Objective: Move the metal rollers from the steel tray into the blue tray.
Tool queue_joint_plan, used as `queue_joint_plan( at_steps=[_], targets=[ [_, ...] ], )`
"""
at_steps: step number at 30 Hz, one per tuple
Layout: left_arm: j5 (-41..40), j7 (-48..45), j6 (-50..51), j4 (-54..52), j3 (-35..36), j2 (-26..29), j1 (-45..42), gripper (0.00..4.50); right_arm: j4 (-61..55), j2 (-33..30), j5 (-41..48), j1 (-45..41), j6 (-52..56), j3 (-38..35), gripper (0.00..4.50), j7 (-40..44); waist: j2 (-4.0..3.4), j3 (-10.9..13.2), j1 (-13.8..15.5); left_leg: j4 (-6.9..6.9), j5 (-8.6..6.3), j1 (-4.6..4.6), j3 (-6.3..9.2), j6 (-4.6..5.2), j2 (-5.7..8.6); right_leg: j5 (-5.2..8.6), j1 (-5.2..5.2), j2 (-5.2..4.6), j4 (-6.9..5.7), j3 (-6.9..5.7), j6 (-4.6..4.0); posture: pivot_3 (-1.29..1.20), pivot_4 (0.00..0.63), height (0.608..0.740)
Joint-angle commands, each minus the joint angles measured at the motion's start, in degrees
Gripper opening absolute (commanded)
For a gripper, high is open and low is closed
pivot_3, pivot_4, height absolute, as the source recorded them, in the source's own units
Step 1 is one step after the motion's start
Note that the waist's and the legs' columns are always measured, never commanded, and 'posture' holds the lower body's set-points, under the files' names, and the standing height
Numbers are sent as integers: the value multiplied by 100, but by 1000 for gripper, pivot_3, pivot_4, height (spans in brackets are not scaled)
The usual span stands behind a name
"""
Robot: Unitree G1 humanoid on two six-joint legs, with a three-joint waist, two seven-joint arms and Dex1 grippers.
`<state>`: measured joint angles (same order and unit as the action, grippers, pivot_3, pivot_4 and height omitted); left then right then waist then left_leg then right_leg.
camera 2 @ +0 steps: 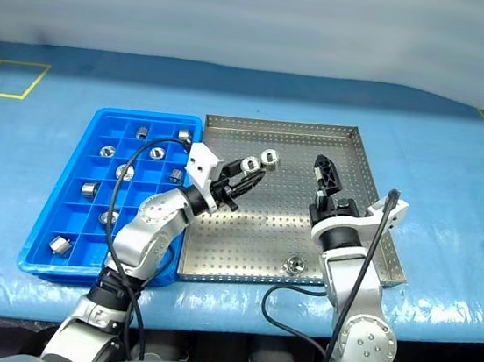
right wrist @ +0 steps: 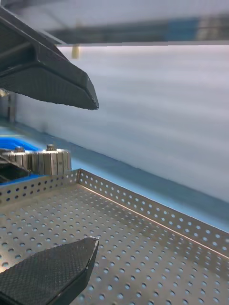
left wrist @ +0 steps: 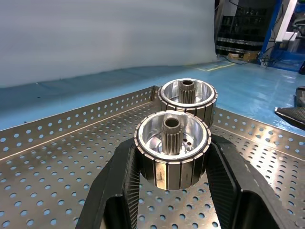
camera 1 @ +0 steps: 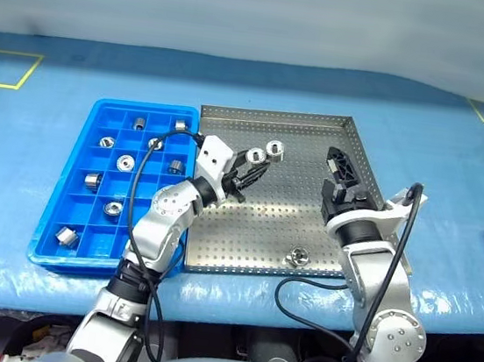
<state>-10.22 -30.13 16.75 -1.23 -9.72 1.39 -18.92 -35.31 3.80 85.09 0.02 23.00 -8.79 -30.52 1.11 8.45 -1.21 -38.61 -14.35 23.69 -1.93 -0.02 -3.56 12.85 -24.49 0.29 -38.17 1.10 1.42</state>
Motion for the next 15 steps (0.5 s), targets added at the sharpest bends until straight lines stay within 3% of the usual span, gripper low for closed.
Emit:
queue_joint_plan(
  at_steps=[1, 15],
  targets=[
    [-174, -60, -169, -447, -96, -85, -25, 1676, -65, 338, 270, -244, -272, 199, 4500, -15, 0, 0, 0, 0, 0, 0, 0, 0, 0, 0, 0, 0, 0, 0, 0, 14, 150, 740],
    [-422, -177, 45, -723, -388, -71, 109, 1676, 56, 156, 186, -197, -542, 638, 4500, 36, 0, 0, 4, 0, 0, 0, 1, 1, 0, 0, -1, 0, 1, 2, -1, 16, 150, 740]
  ],
)
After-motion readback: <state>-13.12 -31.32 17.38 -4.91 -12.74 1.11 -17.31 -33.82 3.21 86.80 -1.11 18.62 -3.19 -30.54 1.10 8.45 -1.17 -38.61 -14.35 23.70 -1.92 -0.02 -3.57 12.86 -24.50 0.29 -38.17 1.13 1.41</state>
